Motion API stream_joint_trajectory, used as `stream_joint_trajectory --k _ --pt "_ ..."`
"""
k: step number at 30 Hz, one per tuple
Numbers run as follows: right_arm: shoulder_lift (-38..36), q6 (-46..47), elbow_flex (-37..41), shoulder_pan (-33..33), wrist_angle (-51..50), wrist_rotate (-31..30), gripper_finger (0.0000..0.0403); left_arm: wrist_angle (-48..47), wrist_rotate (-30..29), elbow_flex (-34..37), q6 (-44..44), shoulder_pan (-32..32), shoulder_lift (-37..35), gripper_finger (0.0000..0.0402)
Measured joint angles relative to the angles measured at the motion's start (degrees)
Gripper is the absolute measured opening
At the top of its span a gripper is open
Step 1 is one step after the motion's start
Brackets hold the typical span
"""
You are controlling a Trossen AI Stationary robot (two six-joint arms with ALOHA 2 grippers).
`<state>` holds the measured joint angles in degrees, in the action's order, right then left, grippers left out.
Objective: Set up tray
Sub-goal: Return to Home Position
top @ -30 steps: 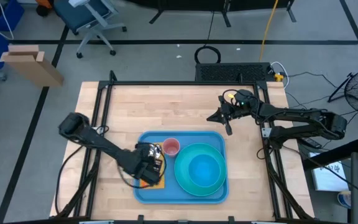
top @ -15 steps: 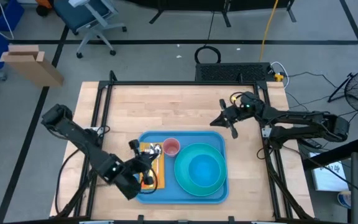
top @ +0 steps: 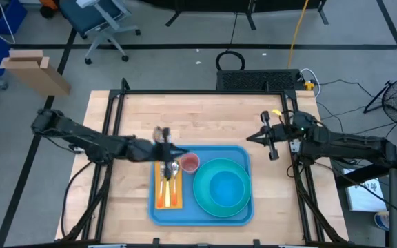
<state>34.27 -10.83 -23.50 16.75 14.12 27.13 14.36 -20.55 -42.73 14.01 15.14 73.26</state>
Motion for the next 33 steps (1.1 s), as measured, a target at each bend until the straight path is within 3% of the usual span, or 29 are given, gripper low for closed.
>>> stream_joint_trajectory --k 2,5,7,9,16,18,24,30,33 --pt "-3.54 1.31 2.23 -1.26 -0.48 -3.12 0.0000 -0.81 -0.67 4.08 -1.43 -0.38 -5.81 0.0002" --pt "-9.84 5.28 8.95 -1.39 2.68 -1.71 0.0000 1.32 -1.73 10.93 -3.98 2.59 -14.54 0.0002" --pt "-13.03 8.51 12.72 -1.36 6.23 -0.42 0.0000 4.88 -5.73 15.01 -4.12 5.39 -19.43 0.0001" --pt "-14.78 9.88 15.02 -1.31 6.70 -3.28 0.0000 6.74 -9.44 18.66 -4.48 7.36 -23.07 0.0001" --pt "-15.90 12.98 16.14 -0.21 5.84 -3.09 0.0000 7.24 -14.75 26.08 -7.60 8.21 -26.47 0.0001" --pt "-15.91 11.78 16.19 -0.18 4.75 -3.21 0.0000 11.08 -14.75 29.38 -6.84 6.68 -26.93 0.0001" --pt "-16.11 11.13 16.19 1.59 4.83 -3.26 0.0000 29.24 -6.04 41.37 -7.09 -0.06 -30.27 0.0001" --pt "-16.56 8.43 18.11 4.59 5.15 0.93 0.0000 25.15 -7.05 42.05 -7.58 2.56 -34.15 0.0000" --pt "-17.07 11.16 21.89 6.75 12.11 1.16 0.0000 20.29 -13.25 42.15 -5.50 5.89 -36.86 0.0000"
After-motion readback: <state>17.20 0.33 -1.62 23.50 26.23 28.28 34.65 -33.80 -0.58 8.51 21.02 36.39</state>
